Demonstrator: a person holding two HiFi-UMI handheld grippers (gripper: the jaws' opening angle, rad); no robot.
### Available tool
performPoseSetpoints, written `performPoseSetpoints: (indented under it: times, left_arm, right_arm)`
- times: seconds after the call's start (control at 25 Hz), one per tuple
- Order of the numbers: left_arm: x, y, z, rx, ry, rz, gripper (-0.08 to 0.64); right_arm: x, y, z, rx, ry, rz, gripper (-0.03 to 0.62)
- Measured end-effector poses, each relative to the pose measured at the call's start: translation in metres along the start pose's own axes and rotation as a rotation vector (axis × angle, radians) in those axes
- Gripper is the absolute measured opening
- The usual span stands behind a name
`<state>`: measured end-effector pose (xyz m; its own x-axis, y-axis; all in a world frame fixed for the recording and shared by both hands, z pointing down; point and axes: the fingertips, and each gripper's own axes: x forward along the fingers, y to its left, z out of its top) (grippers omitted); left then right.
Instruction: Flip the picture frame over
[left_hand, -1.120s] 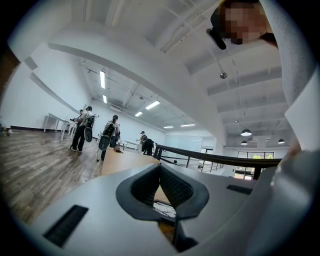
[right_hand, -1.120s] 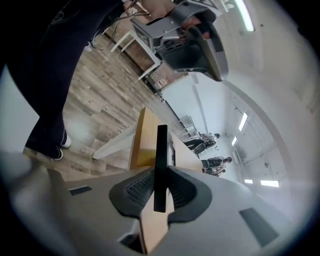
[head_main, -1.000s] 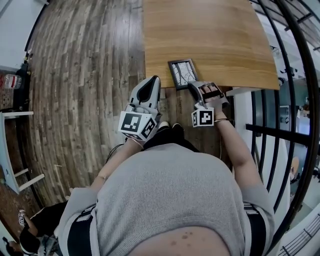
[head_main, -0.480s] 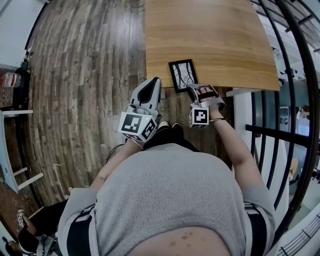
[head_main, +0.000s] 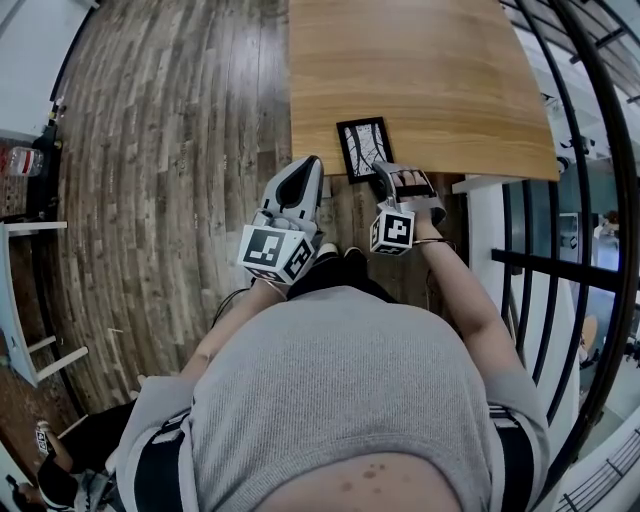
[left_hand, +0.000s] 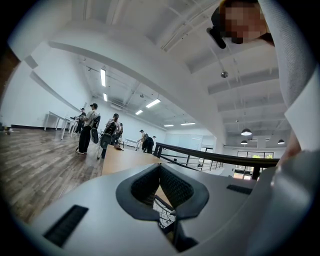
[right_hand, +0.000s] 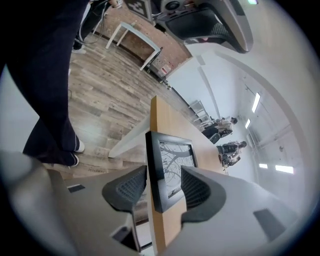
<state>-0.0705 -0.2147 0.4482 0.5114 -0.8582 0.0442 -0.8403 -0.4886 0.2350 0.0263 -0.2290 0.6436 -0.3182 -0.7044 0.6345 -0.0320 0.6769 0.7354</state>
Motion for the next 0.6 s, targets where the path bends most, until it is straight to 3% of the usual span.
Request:
performPoseSetpoints:
  times: [0.2,0.36,0.44,0.6]
  left_arm:
    - [0.001,0.000,-0.001,-0.010,0.002,0.000,0.006]
    - [0.001,0.001,0.002,-0.011,-0.007,-0.001,0.006]
    - [0.004,0.001,0.005,-0.015,-0.017,-0.001,0.006]
    - [0.018,-0.004,0.019,-0.004,-0.056,-0.016,0.006]
  right_arm:
    - [-0.018,-0.005,0.005,0.109,-0.006,0.017,0.244]
    - [-0.055,-0.038,0.017,0.293,-0.060,-0.060,0.244]
    - [-0.074,-0.071,0.028,0.438,-0.134,-0.137,0.244]
    - [-0.108,-0.141,0.042,0.860,-0.353,-0.260,0.242]
